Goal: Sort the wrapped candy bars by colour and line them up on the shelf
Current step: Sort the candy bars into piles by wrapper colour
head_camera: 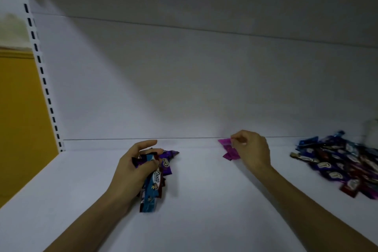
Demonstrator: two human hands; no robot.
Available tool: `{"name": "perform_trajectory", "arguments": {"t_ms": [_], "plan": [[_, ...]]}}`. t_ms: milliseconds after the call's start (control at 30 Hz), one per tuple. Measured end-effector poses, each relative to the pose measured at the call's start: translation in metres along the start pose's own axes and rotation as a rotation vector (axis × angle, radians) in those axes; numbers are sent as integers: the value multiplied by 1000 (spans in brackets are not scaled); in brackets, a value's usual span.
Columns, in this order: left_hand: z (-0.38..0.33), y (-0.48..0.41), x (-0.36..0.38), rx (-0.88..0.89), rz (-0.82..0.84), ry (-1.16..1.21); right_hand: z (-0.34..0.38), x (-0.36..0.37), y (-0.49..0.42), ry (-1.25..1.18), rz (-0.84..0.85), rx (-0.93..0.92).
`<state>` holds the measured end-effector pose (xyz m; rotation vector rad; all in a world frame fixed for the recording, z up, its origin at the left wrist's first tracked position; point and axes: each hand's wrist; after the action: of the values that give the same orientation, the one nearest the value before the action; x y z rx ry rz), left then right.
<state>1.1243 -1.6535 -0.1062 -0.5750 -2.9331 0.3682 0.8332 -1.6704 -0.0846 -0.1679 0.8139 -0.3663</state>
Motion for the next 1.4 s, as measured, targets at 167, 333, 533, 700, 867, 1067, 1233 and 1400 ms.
{"name": "perform_trajectory", "arguments": {"t_ms": [167,333,533,700,867,1067,1233,1400], "plan": [[-2,5,4,-1,-22,4,-21,1,13,341,32,-72],[-9,7,4,24,-95,20,42,20,36,14,249,-167],[-9,7,0,44,-218,86,122,73,85,-506,809,-154],[-10,4,-9,-34,-221,337,135,80,75,-748,768,-91],[-10,1,-12,-57,-170,342,131,85,66,-710,744,-117],[-7,2,-12,-82,-224,250,113,92,61,-640,639,-162],[-9,3,-15,-112,-245,146,94,73,38,-573,543,-62],[-10,3,-11,-99,-244,105,60,51,16,-121,358,-67]]}}
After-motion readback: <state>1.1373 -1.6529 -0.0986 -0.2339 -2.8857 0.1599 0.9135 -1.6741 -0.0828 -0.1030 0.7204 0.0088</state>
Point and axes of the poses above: each hand's wrist, its own y-axis away from the middle knuckle, its own x-axis out of the palm, z = x × y, and after that the axes turned 15 degrees about z, right-handed
